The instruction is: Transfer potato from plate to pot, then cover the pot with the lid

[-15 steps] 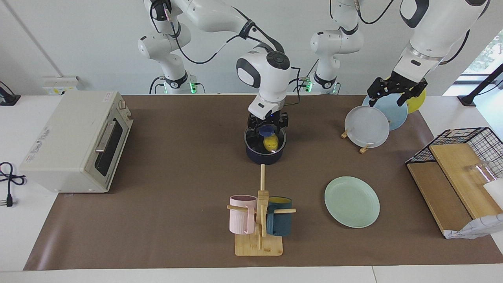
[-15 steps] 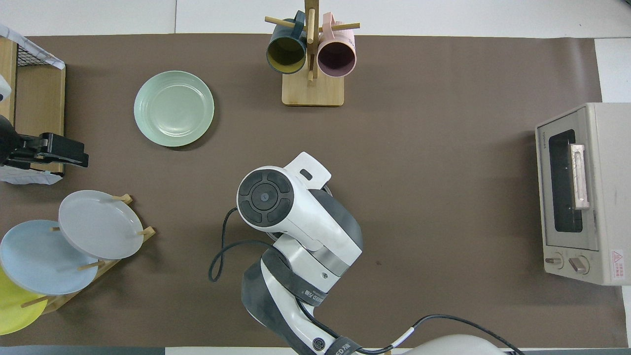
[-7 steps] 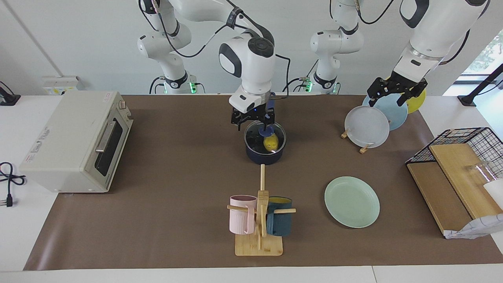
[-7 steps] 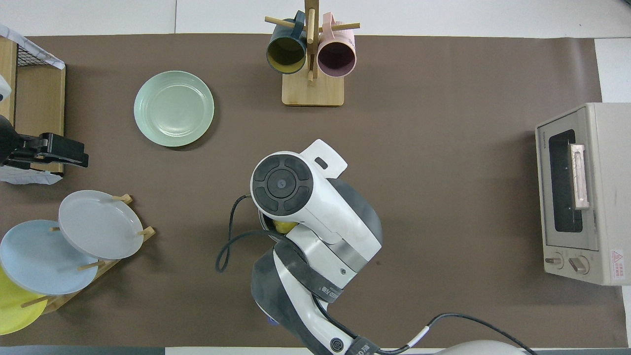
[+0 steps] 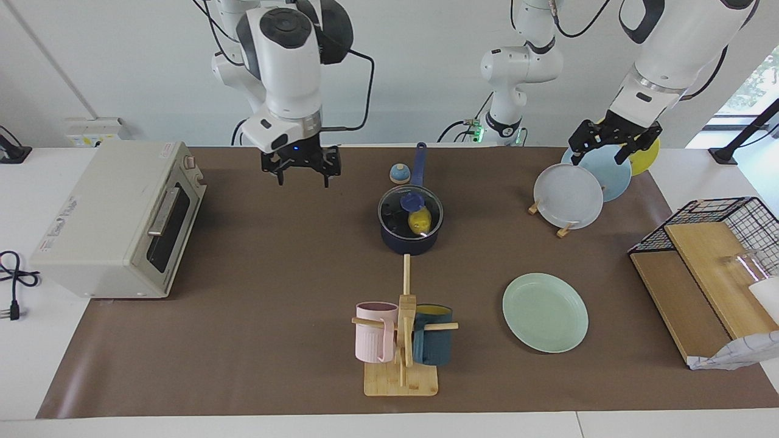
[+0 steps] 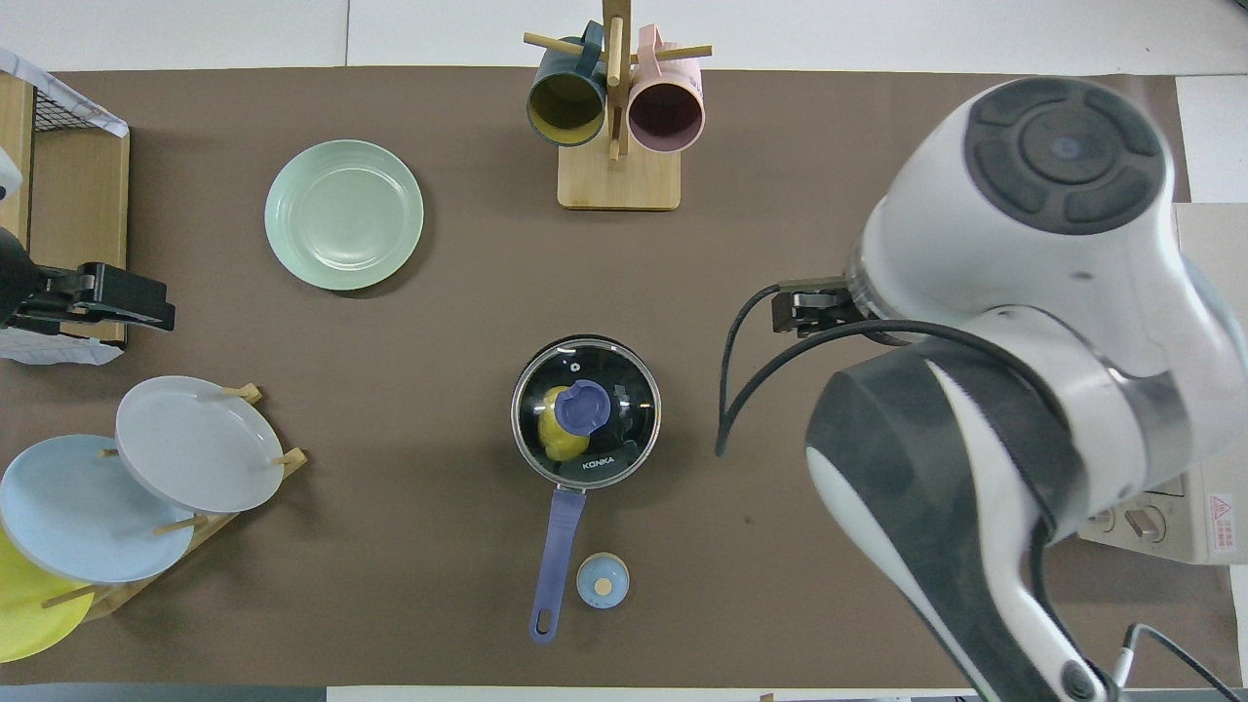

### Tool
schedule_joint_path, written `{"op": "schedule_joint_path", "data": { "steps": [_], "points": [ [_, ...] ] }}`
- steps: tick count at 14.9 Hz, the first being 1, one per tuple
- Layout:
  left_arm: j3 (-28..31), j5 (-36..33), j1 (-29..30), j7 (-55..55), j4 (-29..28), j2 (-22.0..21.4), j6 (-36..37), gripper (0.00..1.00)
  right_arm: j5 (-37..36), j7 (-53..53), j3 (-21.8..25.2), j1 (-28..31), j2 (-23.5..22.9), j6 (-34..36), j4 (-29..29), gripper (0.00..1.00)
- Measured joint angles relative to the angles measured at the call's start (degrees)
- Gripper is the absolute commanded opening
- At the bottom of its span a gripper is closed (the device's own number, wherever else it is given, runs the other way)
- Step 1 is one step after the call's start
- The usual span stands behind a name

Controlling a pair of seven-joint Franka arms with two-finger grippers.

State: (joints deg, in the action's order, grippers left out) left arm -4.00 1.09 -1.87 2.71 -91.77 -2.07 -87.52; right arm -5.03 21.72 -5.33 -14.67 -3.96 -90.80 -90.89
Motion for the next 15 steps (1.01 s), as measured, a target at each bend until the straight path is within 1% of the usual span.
{"op": "schedule_joint_path", "data": {
  "steps": [3, 5, 7, 9, 13, 15],
  "points": [
    [0.0, 0.0, 0.0, 0.0, 0.0, 0.0, 0.0, 1.0, 0.1, -3.71, 0.08, 4.5, 3.82, 2.82, 0.08, 1.0],
    [0.0, 0.0, 0.0, 0.0, 0.0, 0.0, 0.0, 1.0, 0.37, -5.42, 0.22, 6.72, 4.98, 3.93, -0.06, 1.0],
    [0.0, 0.0, 0.0, 0.0, 0.0, 0.0, 0.0, 1.0, 0.43, -8.23, 0.91, 7.38, 5.88, 4.82, -0.47, 1.0],
    [0.0, 0.0, 0.0, 0.0, 0.0, 0.0, 0.0, 1.0, 0.44, -9.79, 1.74, 7.49, 6.25, 5.12, -0.97, 1.0],
    [0.0, 0.0, 0.0, 0.0, 0.0, 0.0, 0.0, 1.0, 1.52, -11.62, 4.88, 7.93, 5.62, 5.47, -1.49, 1.0],
    [0.0, 0.0, 0.0, 0.0, 0.0, 0.0, 0.0, 1.0, 1.6, -12.46, 5.1, 8.17, 4.81, 6.68, -1.04, 1.0]
  ]
}}
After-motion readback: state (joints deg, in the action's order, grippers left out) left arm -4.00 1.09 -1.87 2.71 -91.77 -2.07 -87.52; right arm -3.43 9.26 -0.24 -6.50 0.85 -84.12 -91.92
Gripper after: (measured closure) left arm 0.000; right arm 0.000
